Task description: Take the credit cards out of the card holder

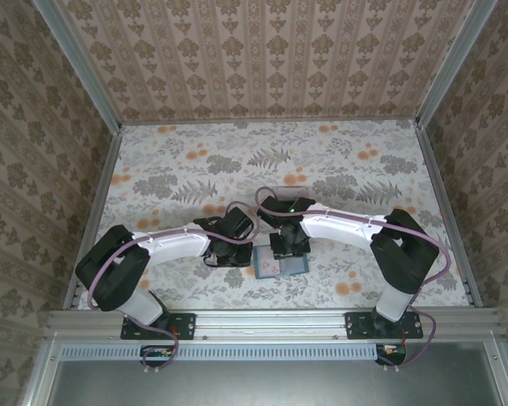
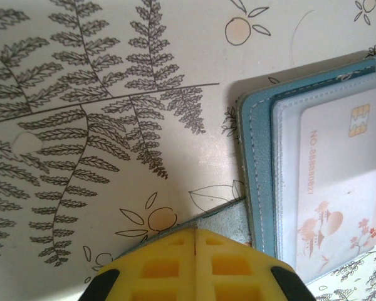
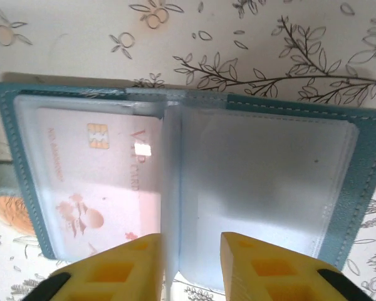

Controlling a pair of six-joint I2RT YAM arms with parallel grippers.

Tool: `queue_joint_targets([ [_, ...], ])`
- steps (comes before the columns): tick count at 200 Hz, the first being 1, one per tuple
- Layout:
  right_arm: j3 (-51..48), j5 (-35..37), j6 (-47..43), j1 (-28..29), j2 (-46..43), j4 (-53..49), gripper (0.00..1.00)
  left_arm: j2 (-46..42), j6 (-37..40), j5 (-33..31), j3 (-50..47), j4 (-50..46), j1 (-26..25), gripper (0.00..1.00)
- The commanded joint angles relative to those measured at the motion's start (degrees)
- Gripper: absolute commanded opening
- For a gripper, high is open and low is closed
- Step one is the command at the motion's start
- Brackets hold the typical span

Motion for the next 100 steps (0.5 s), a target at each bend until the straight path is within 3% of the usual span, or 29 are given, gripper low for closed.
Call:
queue_joint_targets([
  [1,0.07,1.27,-0.16,0.99,-2.62,-1.66,0.21,0.39,0.28,0.14,0.18,-1.62,-0.30,0.04],
  [18,0.07,2.51,-0.85,1.07,-2.60,-2.74,0.13,0.46,0.26,0.12,0.12,-1.64,-0.26,0.04],
  [42,-0.16,4.81,-1.91,0.86,-2.24,-4.19,0.10,0.49,0.25,0.21,0.13,-1.84,-0.28,0.04],
  [100,-1.72,8.11,-3.76,-0.08,-0.42,-5.07,0.17,0.48,-0.18,0.12,-0.68,-2.00,-0.27,0.04],
])
